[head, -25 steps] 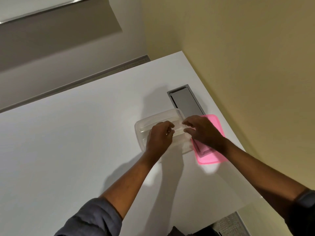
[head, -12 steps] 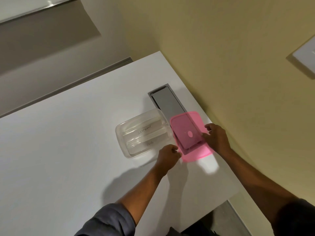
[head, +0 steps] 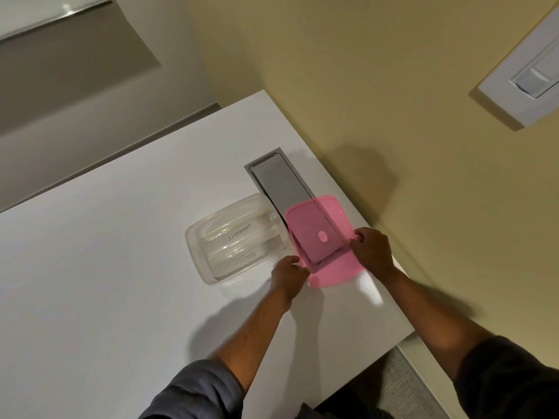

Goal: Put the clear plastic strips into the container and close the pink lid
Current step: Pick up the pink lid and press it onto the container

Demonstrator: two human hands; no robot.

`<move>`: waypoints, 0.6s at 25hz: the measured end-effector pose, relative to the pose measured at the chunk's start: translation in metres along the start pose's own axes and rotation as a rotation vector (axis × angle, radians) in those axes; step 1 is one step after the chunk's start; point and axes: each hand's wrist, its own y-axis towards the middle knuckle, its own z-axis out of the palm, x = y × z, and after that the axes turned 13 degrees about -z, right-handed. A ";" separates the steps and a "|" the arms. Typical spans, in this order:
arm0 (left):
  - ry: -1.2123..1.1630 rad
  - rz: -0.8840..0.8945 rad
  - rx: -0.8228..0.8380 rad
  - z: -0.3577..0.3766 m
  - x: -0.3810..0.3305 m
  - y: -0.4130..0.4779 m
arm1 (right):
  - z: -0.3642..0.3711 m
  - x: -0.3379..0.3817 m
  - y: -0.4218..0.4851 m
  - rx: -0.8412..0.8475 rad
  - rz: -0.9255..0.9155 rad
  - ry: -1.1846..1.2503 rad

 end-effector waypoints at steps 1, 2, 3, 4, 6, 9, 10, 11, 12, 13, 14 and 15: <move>-0.009 -0.005 0.008 0.000 0.000 0.000 | -0.001 0.001 0.000 -0.037 0.002 0.011; -0.020 -0.007 0.021 -0.001 0.000 0.000 | -0.002 0.001 0.000 -0.065 0.006 0.026; -0.035 -0.010 0.041 -0.001 0.000 -0.001 | -0.004 0.002 0.001 -0.086 0.009 0.048; -0.049 -0.010 0.063 -0.002 0.000 -0.003 | -0.006 0.003 0.001 -0.099 0.011 0.080; -0.023 0.027 0.076 -0.003 -0.001 -0.008 | -0.014 0.009 0.000 -0.111 0.077 0.244; 0.253 0.328 -0.071 -0.001 -0.004 -0.023 | -0.026 0.024 -0.002 -0.128 0.133 0.437; 0.339 0.458 -0.110 0.002 -0.005 -0.029 | -0.029 0.030 -0.003 -0.138 0.125 0.445; 0.409 0.565 -0.122 0.005 -0.007 -0.036 | -0.033 0.038 -0.005 -0.151 0.116 0.452; 0.471 0.638 -0.120 0.008 -0.009 -0.044 | -0.036 0.046 -0.006 -0.161 0.108 0.453; 0.531 0.686 -0.123 0.012 -0.010 -0.050 | -0.039 0.054 -0.007 -0.171 0.099 0.454; 0.580 0.729 -0.145 0.014 -0.010 -0.056 | -0.041 0.063 -0.009 -0.181 0.092 0.460; 0.610 0.777 -0.189 0.017 -0.010 -0.061 | -0.044 0.072 -0.011 -0.195 0.088 0.475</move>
